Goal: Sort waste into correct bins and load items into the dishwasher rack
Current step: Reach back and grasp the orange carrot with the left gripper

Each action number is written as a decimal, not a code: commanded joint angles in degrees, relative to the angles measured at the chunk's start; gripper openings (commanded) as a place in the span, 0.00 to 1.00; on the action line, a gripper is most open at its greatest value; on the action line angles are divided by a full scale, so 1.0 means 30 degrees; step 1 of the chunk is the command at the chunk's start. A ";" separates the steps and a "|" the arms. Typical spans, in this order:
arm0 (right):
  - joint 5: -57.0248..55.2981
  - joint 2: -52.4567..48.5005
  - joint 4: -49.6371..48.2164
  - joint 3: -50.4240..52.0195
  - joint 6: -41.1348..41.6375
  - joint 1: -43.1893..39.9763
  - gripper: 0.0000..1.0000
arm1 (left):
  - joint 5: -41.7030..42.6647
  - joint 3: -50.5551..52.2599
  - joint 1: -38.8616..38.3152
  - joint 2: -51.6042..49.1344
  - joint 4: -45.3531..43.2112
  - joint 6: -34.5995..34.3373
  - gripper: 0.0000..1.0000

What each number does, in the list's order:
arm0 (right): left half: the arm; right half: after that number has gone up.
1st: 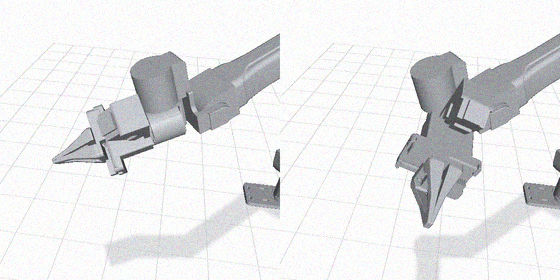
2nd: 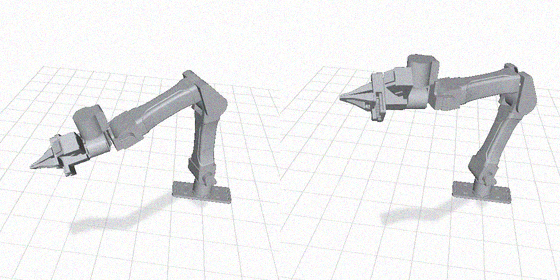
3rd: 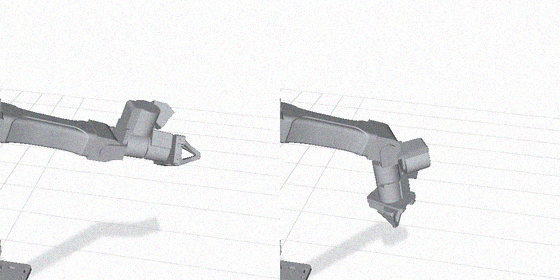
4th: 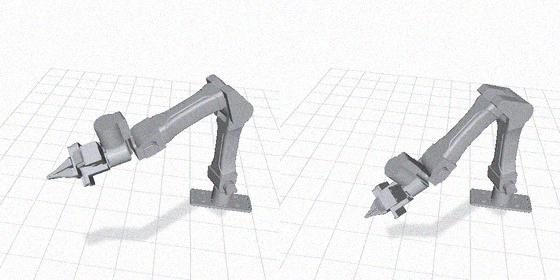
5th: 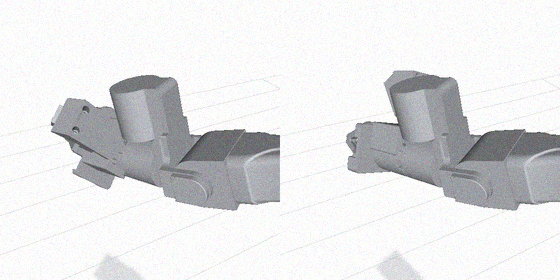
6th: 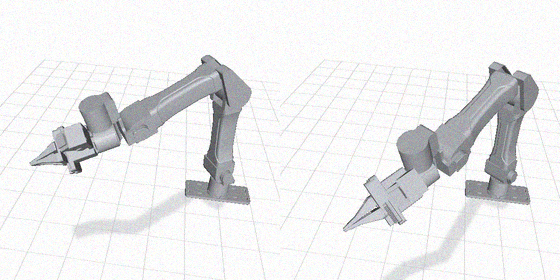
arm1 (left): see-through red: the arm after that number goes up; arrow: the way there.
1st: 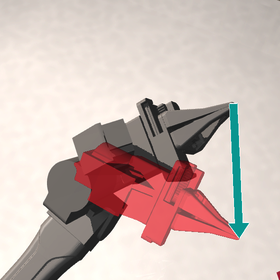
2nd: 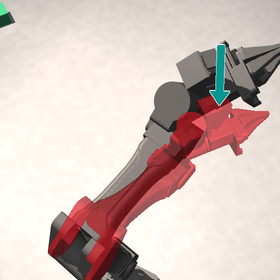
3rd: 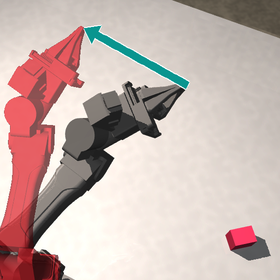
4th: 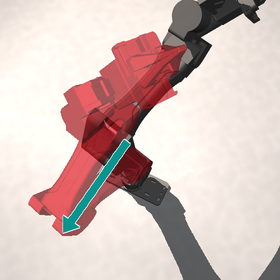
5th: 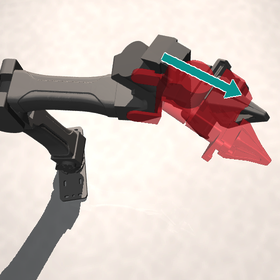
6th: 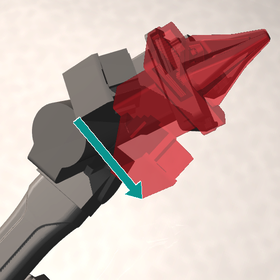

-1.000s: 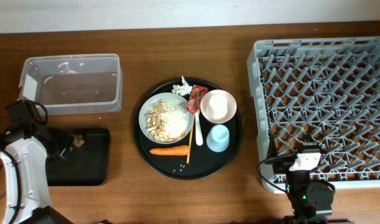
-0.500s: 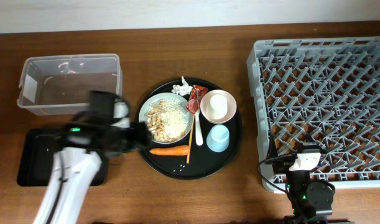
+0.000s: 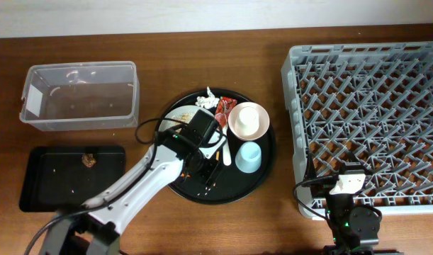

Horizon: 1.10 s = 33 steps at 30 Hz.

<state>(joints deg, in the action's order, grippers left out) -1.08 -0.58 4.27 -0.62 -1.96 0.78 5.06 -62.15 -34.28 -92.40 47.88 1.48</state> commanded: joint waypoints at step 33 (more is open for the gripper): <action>-0.0233 0.0131 0.0102 0.0102 -0.0066 -0.0138 0.99 | -0.0481 0.1996 -0.0044 -0.2025 -0.1093 0.4962 0.79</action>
<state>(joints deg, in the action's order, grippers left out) -1.08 -0.58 4.27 -0.62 -1.93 0.78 2.96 -56.73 -34.28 -97.65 43.90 15.46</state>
